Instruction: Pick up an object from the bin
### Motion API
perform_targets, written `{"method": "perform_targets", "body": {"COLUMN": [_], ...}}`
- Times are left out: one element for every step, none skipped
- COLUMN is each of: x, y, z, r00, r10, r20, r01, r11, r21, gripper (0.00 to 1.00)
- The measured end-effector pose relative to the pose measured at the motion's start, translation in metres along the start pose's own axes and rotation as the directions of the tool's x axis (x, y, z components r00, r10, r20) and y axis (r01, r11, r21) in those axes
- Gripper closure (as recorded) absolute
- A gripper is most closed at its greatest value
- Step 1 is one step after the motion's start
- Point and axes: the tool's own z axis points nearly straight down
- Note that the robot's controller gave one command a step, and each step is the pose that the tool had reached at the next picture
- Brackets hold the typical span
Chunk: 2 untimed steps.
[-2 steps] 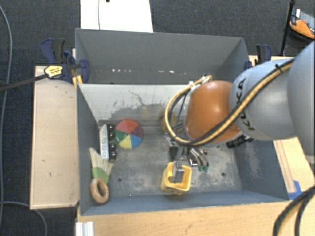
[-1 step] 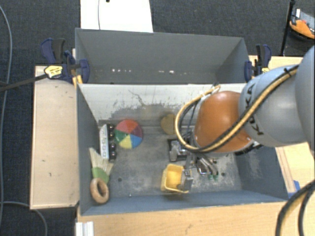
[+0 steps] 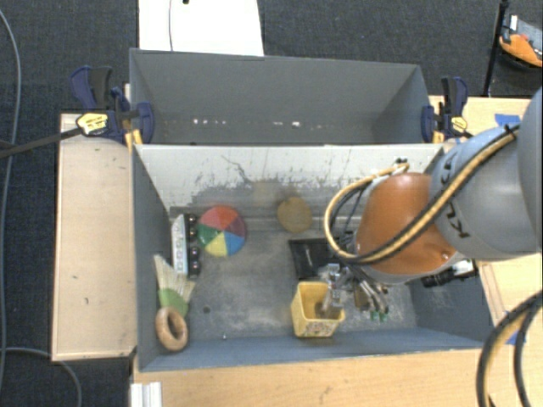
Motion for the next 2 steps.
{"method": "perform_targets", "body": {"x": [0.0, -0.008], "y": [0.0, 0.018], "z": [0.0, -0.136], "r00": [1.0, 1.0], "r10": [0.001, -0.002], "r20": [0.0, 0.003], "r01": [-0.001, 0.002], "r11": [1.0, 1.0], "r21": [0.0, -0.001], "gripper": [1.0, 1.0]}}
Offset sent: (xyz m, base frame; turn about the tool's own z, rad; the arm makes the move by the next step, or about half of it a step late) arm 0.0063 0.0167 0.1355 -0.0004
